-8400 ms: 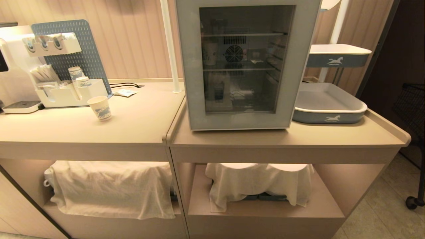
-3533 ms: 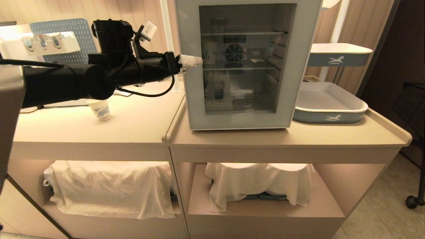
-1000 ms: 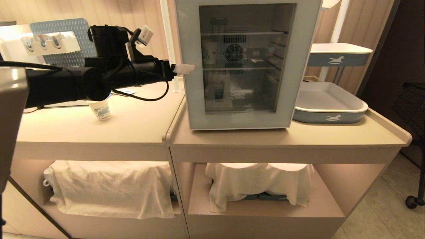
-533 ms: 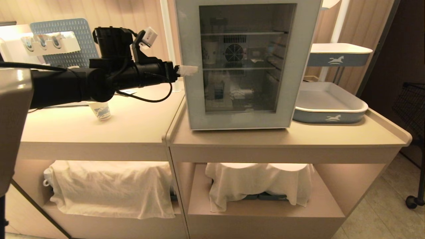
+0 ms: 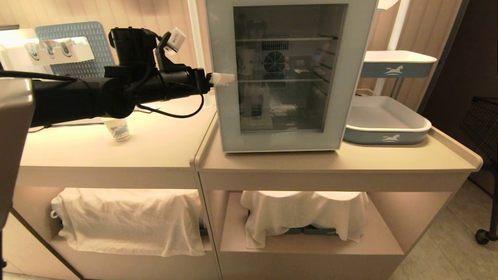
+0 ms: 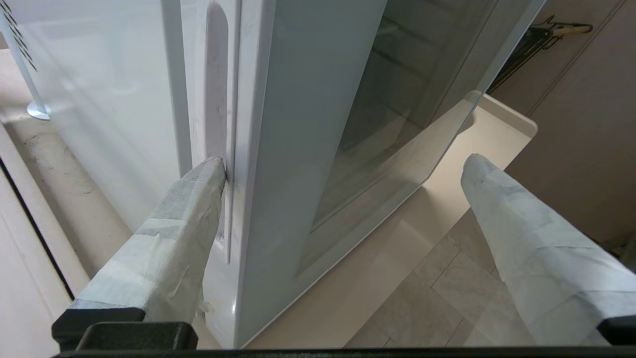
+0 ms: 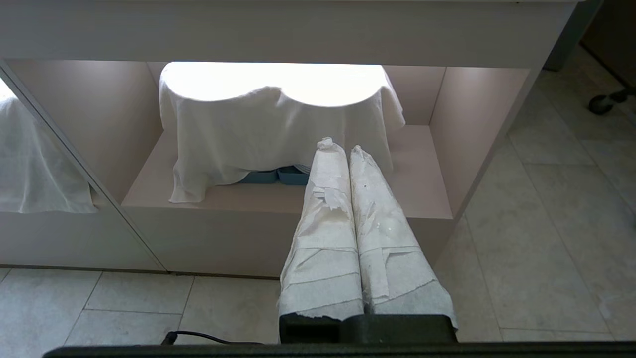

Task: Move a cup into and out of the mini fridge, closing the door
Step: Open the freezer door

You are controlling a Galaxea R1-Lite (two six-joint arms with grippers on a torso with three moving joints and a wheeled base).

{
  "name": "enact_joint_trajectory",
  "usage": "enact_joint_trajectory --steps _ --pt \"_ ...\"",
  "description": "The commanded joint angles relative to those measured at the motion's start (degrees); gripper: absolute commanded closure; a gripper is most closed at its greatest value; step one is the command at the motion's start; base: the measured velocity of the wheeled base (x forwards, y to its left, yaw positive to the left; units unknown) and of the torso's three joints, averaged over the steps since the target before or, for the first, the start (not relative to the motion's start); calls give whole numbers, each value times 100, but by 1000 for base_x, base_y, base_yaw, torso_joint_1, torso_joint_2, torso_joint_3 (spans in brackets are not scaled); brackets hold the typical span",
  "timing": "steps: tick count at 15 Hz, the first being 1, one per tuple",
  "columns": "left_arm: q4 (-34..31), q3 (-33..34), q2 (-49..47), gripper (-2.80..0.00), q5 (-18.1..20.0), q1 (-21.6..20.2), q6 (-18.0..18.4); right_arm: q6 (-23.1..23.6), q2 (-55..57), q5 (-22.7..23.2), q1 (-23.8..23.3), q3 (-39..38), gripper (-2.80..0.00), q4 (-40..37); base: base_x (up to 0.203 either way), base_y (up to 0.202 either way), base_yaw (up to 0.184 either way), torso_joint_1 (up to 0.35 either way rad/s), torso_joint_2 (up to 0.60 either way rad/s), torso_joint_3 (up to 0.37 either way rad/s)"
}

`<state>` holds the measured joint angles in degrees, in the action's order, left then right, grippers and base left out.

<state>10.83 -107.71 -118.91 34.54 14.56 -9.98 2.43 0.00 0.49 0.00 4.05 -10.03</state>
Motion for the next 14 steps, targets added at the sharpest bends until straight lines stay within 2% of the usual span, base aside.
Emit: enact_joint_trajectory --steps 1,8,14 --pt "23 -14 78 -280 27 55 -82 4 -8 4 0 0 0 -7 0 0 0 0 0 0" --pt "9 -40 105 -280 18 65 -99 4 -8 4 0 0 0 -7 0 0 0 0 0 0" --pt "9 269 401 -280 18 178 -266 4 -9 4 0 0 0 -7 0 0 0 0 0 0"
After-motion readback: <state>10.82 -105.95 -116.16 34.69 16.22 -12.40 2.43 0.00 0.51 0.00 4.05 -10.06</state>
